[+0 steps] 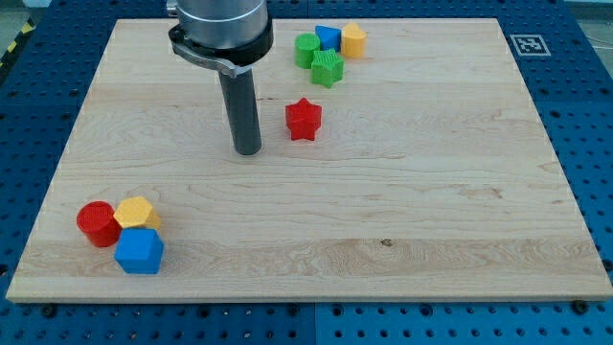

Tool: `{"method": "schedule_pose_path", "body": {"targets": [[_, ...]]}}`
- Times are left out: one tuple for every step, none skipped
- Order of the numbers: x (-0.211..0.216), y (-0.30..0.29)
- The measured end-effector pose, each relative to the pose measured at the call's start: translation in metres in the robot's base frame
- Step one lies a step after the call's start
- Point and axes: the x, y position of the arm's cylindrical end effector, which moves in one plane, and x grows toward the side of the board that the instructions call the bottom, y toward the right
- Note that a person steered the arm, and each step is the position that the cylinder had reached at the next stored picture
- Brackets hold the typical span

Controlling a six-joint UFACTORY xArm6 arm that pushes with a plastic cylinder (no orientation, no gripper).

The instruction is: Move the red star below to the green star

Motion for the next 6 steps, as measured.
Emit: {"method": "schedule_pose_path", "body": {"targets": [[-0.004,-0.011],[-0.016,-0.028],[-0.031,-0.012],[-0.029,0.019],[-0.029,0.052],[-0.029,0.064]]}}
